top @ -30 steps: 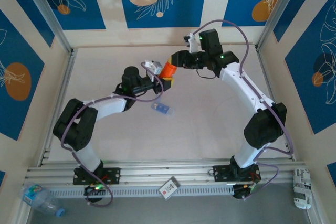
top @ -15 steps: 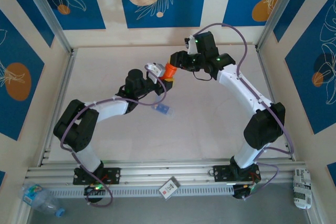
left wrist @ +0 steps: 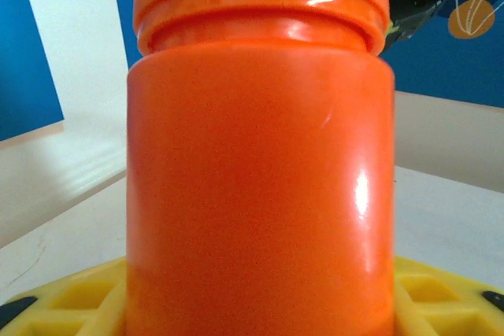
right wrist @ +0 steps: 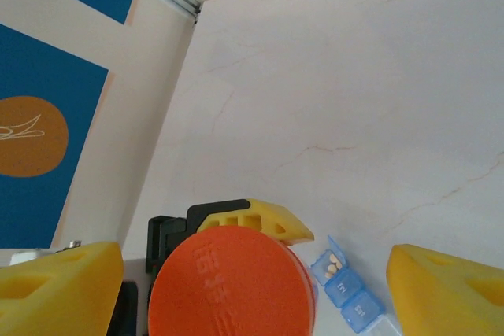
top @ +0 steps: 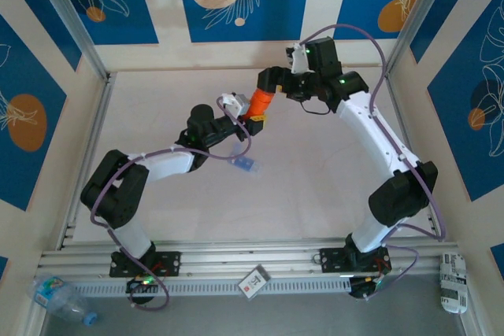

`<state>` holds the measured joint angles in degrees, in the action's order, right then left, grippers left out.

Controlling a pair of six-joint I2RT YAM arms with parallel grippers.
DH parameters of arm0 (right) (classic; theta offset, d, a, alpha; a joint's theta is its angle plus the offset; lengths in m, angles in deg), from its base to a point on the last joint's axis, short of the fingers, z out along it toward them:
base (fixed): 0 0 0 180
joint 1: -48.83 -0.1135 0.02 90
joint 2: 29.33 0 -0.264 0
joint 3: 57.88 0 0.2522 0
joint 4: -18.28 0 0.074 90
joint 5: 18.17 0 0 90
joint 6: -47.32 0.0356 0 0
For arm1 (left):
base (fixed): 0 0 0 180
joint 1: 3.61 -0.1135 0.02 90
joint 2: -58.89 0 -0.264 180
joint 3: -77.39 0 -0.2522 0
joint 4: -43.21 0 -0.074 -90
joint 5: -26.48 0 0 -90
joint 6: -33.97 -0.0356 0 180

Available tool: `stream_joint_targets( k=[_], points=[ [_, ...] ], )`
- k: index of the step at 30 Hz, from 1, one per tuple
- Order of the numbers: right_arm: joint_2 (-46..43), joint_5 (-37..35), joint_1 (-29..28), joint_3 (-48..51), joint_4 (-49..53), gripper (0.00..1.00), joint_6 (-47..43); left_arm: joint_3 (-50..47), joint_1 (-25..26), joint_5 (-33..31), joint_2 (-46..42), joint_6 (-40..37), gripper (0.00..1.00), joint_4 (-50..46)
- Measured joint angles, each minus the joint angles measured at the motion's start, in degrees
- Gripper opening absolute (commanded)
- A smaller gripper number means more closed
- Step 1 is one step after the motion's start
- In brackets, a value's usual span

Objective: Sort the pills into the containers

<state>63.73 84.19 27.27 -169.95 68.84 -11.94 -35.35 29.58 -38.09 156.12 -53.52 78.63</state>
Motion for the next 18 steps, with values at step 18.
stream_joint_targets(
  k=[18],
  points=[
    [-1.3,11.1,2.4,-1.9,2.5,0.86,-20.3,2.4,-4.3,15.7,0.2,8.9,0.00,0.2]
  ],
)
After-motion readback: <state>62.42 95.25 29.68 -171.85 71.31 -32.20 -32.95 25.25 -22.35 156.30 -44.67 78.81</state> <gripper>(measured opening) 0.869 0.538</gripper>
